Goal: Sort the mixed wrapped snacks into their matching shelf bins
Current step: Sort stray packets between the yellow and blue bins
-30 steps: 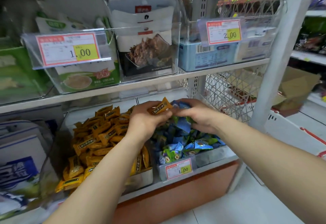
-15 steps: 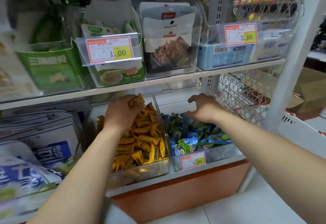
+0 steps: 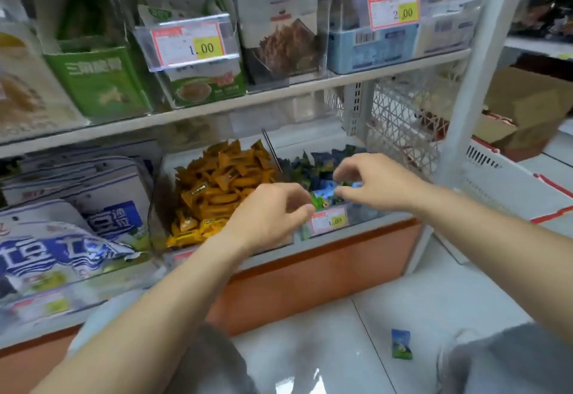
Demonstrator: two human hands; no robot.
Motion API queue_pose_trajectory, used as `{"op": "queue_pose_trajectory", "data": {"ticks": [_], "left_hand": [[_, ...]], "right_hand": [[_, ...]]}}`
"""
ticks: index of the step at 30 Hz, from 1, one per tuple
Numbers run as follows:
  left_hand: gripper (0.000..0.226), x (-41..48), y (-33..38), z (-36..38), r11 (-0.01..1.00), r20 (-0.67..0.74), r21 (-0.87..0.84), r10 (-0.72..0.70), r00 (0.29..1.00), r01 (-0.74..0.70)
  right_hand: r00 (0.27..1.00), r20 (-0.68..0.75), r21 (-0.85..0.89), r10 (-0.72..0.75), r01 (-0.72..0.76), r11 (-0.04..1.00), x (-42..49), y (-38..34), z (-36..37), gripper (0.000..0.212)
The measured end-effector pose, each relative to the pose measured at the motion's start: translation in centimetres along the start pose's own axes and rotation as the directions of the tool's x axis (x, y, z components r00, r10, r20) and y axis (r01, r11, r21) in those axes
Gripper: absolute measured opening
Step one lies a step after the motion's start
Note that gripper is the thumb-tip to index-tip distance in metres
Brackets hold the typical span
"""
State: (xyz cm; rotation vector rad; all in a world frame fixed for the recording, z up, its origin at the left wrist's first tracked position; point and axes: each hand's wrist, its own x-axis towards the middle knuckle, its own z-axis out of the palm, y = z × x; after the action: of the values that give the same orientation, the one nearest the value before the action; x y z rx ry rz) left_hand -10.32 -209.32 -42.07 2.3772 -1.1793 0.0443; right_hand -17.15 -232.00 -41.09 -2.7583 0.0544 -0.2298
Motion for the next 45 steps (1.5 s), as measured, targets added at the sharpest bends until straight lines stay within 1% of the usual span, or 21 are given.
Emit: {"op": "queue_pose_trajectory", "data": {"ticks": [1, 3, 5, 7, 8, 9, 10, 12, 16, 19, 21, 23, 26, 28, 30, 32, 33, 36, 39, 42, 45], "left_hand": [[0.025, -0.7, 0.7, 1.9, 1.0, 0.141, -0.01, 0.023, 0.99, -0.022], [0.025, -1.5, 1.2, 6.0, 0.998, 0.375, 0.016, 0.044, 0.926, -0.054], [0.02, -2.2, 1.0, 10.6, 0.998, 0.517, 0.035, 0.025, 0.855, -0.05], [0.015, -2.9, 0.4, 15.8, 0.999, 0.607, 0.02, -0.039, 0.794, 0.034], [0.017, -3.2, 0.1, 18.4, 0.995, 0.633, 0.019, -0.084, 0.77, 0.094], [0.026, -3.6, -0.2, 20.9, 0.988, 0.649, 0.023, -0.133, 0.749, 0.155], [0.037, -4.0, -0.5, 23.3, 0.977, 0.661, 0.026, -0.177, 0.729, 0.213], [0.047, -4.7, -1.0, 27.7, 0.954, 0.672, 0.019, -0.234, 0.702, 0.3], [0.047, -5.8, -2.4, 33.7, 0.938, 0.701, 0.068, -0.287, 0.653, 0.34], [0.044, -6.0, -3.4, 36.1, 0.929, 0.72, 0.073, -0.301, 0.626, 0.363], [0.041, -6.1, -3.6, 37.0, 0.914, 0.72, 0.049, -0.312, 0.62, 0.404], [0.037, -6.4, -3.6, 37.6, 0.898, 0.718, 0.013, -0.314, 0.622, 0.439], [0.036, -6.7, -3.5, 37.5, 0.903, 0.718, -0.005, -0.295, 0.631, 0.429], [0.04, -6.5, -3.5, 36.6, 0.904, 0.715, -0.02, -0.285, 0.639, 0.426], [0.05, -6.0, -3.1, 35.1, 0.896, 0.709, -0.061, -0.272, 0.65, 0.441], [0.056, -5.0, -2.2, 32.8, 0.864, 0.682, -0.155, -0.258, 0.685, 0.479], [0.054, -4.4, -1.5, 31.4, 0.842, 0.653, -0.214, -0.254, 0.713, 0.496], [0.03, -2.8, 0.4, 26.3, 0.793, 0.558, -0.381, -0.212, 0.802, 0.475], [0.015, -1.7, 2.1, 20.4, 0.838, 0.506, -0.402, -0.133, 0.852, 0.369], [0.011, -0.7, 3.6, 14.2, 0.92, 0.379, -0.359, -0.013, 0.925, 0.16], [0.011, 0.3, 4.8, 8.6, 0.94, 0.199, -0.34, 0.084, 0.976, -0.012]], "right_hand": [[1.0, -0.001, 0.031, -0.004, 0.004, 1.0, -1.8, 0.6, 0.5, 0.019], [0.998, 0.049, 0.057, 0.025, -0.028, 0.998, -5.0, 2.5, 2.2, 0.009], [0.98, 0.173, 0.047, 0.1, -0.11, 0.993, -7.7, 5.2, 4.8, 0.006], [0.929, 0.313, -0.006, 0.197, -0.205, 0.979, -9.8, 8.5, 8.1, 0.005], [0.894, 0.372, -0.034, 0.249, -0.255, 0.966, -10.7, 10.2, 10.0, 0.006], [0.854, 0.422, -0.058, 0.304, -0.309, 0.949, -11.5, 12.0, 12.0, 0.01], [0.811, 0.462, -0.082, 0.36, -0.365, 0.927, -12.1, 13.7, 14.1, 0.017], [0.732, 0.499, -0.095, 0.463, -0.485, 0.869, -13.4, 16.8, 18.4, 0.033], [0.609, 0.499, -0.01, 0.616, -0.707, 0.707, -15.6, 20.1, 27.1, 0.053], [0.509, 0.538, -0.076, 0.672, -0.765, 0.64, -16.7, 20.8, 32.8, 0.068], [0.465, 0.562, -0.126, 0.684, -0.769, 0.627, -17.4, 20.6, 35.2, 0.064], [0.49, 0.562, -0.134, 0.666, -0.741, 0.658, -17.9, 20.4, 36.6, 0.052], [0.535, 0.598, -0.026, 0.596, -0.731, 0.682, -17.5, 20.3, 36.5, 0.036], [0.517, 0.662, 0.129, 0.542, -0.792, 0.597, -16.4, 19.8, 34.9, 0.03], [0.513, 0.712, 0.315, 0.479, -0.843, 0.435, -14.7, 18.7, 32.0, 0.025], [0.562, 0.724, 0.458, 0.4, -0.825, 0.33, -13.0, 17.3, 28.1, 0.024], [0.597, 0.72, 0.509, 0.355, -0.801, 0.314, -12.3, 16.4, 26.0, 0.024], [0.694, 0.67, 0.577, 0.265, -0.71, 0.403, -10.6, 13.2, 19.6, 0.031], [0.763, 0.606, 0.59, 0.226, -0.622, 0.515, -9.7, 9.8, 13.3, 0.029], [0.856, 0.485, 0.631, 0.182, -0.486, 0.604, -8.9, 6.5, 7.9, 0.022], [0.942, 0.287, 0.672, 0.172, -0.326, 0.665, -7.6, 4.2, 3.5, 0.018]]}}
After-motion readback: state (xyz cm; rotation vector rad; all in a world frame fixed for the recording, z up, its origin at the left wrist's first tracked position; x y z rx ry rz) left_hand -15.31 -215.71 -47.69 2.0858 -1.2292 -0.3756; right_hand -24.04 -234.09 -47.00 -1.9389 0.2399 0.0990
